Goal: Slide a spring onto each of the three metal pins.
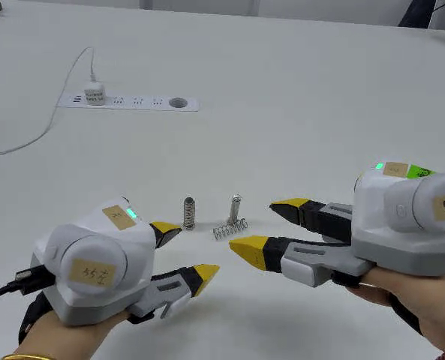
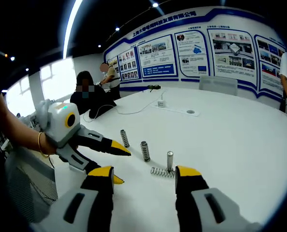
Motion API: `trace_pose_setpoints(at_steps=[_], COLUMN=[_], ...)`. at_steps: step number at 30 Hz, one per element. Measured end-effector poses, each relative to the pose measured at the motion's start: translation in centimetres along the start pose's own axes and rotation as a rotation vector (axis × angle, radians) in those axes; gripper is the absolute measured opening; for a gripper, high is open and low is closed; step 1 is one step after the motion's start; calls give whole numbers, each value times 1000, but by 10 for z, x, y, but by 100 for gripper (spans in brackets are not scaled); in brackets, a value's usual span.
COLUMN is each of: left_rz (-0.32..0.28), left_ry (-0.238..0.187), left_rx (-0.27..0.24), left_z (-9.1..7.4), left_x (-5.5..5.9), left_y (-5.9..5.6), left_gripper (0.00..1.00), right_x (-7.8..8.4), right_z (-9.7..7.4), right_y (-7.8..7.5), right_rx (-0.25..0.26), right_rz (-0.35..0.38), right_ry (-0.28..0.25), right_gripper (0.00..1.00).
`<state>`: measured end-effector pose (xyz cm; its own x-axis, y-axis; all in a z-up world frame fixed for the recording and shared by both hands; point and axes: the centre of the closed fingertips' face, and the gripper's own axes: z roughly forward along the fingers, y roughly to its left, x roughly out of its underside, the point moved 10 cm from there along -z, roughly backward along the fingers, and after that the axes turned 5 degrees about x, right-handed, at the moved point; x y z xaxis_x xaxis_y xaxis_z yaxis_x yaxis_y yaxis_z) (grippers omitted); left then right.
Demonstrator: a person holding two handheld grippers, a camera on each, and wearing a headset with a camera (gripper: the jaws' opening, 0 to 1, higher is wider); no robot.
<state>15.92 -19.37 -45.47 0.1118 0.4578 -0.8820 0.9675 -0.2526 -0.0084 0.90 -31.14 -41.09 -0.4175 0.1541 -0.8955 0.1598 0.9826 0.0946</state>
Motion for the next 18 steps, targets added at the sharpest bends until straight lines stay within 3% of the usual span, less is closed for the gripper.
trace_pose_setpoints(at_steps=[18], left_rz=[36], left_ry=[34], left_rx=[28], left_z=[36], left_x=[-1], left_y=[7], left_gripper=[35], right_x=[16], right_z=[-19], right_y=[-7], right_rx=[23], right_rz=[3], right_ry=[-5], right_gripper=[60])
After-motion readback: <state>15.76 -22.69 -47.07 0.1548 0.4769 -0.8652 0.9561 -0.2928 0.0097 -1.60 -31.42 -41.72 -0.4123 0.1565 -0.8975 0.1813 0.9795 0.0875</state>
